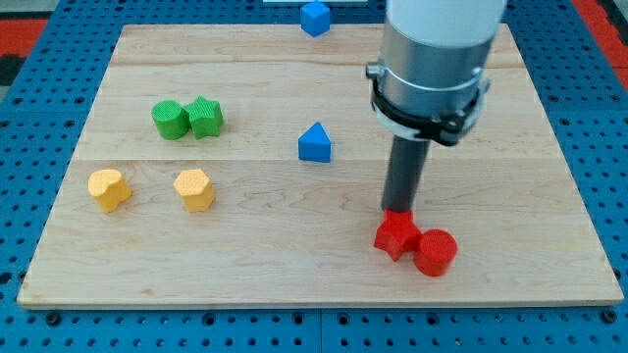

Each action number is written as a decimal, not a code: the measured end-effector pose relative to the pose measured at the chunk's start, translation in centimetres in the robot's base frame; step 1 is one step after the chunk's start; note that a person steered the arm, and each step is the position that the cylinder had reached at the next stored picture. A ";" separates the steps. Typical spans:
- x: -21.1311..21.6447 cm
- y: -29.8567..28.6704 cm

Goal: Place the yellow blocks close to each other

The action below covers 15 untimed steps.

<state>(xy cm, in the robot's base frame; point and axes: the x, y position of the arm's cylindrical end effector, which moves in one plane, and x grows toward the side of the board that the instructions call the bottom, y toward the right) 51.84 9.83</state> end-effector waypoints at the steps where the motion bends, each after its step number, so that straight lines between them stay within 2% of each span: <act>1: -0.2 3.2; 2: -0.5 -2.8; 3: -3.2 -6.6; 5: -4.2 -18.6; 6: -5.7 -20.2; 7: -5.2 -26.3; 8: -4.7 -26.7; 9: -1.3 -28.3; 10: -0.7 -20.6; 11: 2.3 -23.3; 12: -2.6 -26.5; 14: -6.1 -36.0; 15: -3.3 -38.8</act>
<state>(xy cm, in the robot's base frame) 48.53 -28.96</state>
